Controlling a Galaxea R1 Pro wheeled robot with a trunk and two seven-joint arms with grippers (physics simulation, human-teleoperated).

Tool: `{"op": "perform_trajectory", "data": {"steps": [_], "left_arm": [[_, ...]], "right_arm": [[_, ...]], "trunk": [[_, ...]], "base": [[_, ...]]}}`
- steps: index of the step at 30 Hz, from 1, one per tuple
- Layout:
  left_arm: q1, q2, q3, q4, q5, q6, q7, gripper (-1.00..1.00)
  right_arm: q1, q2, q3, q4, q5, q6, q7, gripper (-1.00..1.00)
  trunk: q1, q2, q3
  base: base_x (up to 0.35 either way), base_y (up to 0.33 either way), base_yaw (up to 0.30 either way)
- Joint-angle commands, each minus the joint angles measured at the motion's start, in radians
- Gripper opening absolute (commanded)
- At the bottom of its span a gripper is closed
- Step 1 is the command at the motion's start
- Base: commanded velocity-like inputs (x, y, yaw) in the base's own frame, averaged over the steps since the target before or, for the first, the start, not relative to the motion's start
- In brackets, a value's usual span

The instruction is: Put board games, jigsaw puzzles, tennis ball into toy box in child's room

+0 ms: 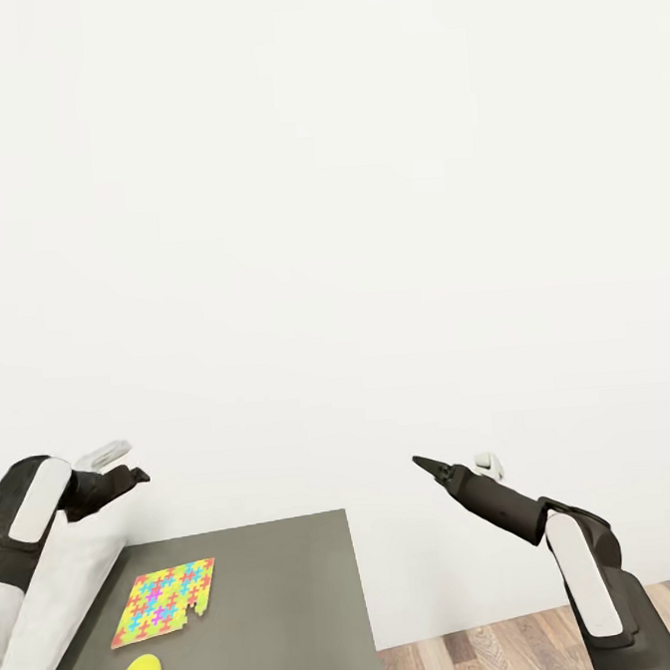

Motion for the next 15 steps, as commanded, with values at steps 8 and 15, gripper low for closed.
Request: {"op": "perform_trajectory", "data": {"steps": [8,15], "left_arm": [[-0.233,-0.066,-0.161,0.275,0.001,-0.001,0.086,1.0],[-0.37,-0.12,-0.207,0.429,-0.115,-0.008,0.092,1.0]], "right_arm": [[-0.001,-0.002,0.014,-0.024,0.004,0.008,0.005,1.0],[-0.002,-0.002,0.006,-0.031,0.004,0.005,0.006,1.0]], "trunk": [[0.0,-0.002,-0.002],[0.0,-0.002,-0.002]], "base": [[0.0,0.0,0.0],[0.0,0.0,0.0]]}}
